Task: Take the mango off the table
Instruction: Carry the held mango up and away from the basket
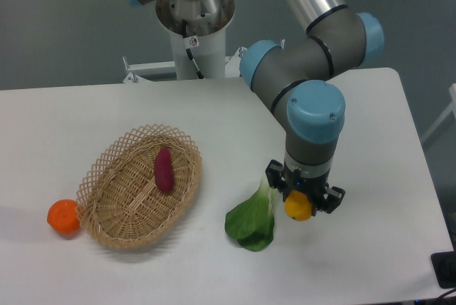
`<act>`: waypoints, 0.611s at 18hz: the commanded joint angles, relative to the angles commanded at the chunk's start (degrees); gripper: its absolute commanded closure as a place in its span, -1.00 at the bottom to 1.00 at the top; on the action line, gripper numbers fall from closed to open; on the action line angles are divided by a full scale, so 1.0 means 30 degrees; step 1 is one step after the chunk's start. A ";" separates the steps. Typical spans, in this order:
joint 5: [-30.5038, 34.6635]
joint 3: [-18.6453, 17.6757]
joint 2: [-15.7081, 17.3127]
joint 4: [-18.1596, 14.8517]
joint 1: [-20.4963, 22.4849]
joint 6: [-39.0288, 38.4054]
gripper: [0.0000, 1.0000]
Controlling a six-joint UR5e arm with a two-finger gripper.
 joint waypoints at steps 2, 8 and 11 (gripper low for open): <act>0.0000 0.0000 0.0000 0.0000 0.0176 0.0030 0.28; 0.0001 0.0000 -0.0059 0.0000 0.0206 0.0147 0.28; 0.0000 -0.0058 -0.0059 -0.0029 0.0206 0.0323 0.29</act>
